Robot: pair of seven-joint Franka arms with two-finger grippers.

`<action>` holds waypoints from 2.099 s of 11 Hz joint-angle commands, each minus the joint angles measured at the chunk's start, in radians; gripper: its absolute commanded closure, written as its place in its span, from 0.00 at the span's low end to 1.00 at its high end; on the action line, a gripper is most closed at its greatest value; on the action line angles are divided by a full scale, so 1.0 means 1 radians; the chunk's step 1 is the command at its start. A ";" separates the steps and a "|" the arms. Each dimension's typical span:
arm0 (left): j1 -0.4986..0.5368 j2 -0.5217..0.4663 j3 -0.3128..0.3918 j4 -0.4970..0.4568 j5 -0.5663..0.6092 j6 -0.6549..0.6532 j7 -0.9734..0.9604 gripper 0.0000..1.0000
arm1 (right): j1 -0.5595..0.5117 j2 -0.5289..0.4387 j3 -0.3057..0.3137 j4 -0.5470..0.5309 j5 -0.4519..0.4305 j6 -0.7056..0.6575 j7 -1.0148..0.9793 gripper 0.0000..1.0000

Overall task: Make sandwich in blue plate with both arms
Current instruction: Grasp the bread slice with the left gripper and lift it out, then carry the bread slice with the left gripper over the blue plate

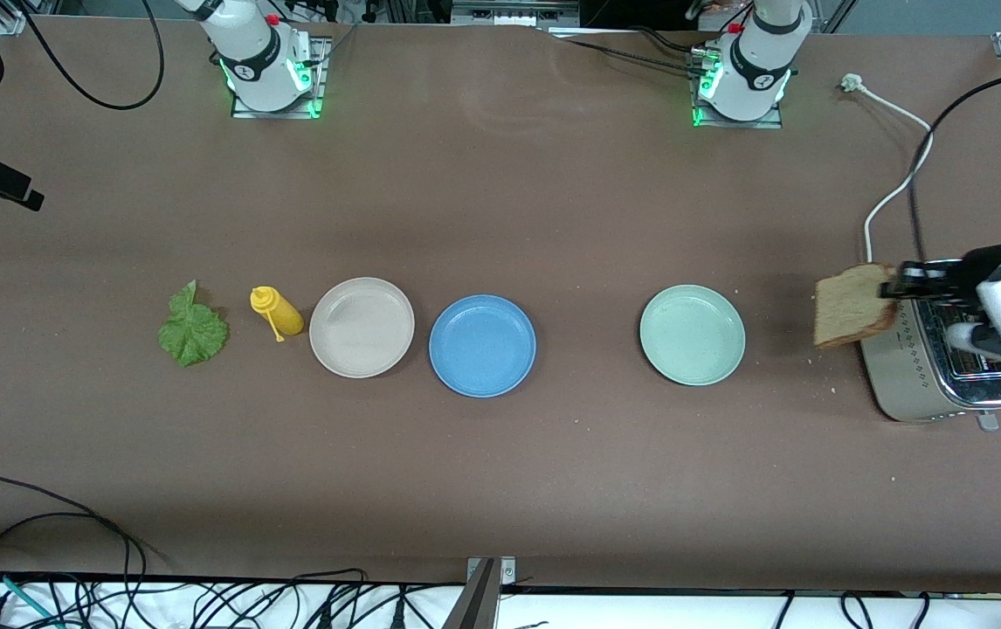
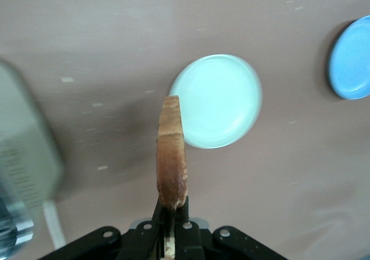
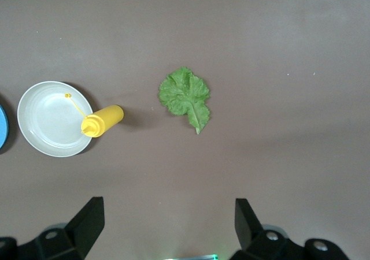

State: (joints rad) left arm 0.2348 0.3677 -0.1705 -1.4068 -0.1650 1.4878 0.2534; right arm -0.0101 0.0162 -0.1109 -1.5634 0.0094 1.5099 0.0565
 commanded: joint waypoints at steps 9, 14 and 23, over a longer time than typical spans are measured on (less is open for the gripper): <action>-0.317 0.169 0.019 -0.077 -0.466 0.299 -0.249 1.00 | -0.002 0.001 -0.007 0.011 0.020 -0.011 -0.018 0.00; -0.448 0.270 0.038 -0.063 -0.666 0.489 -0.258 1.00 | -0.002 0.001 -0.007 0.011 0.020 -0.010 -0.018 0.00; -0.650 0.385 0.092 0.012 -0.789 0.663 -0.361 1.00 | -0.002 0.001 -0.007 0.011 0.020 -0.011 -0.018 0.00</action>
State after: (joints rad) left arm -0.3759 0.7214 -0.0973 -1.4586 -0.8970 2.1454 -0.0775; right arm -0.0099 0.0173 -0.1139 -1.5632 0.0096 1.5094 0.0565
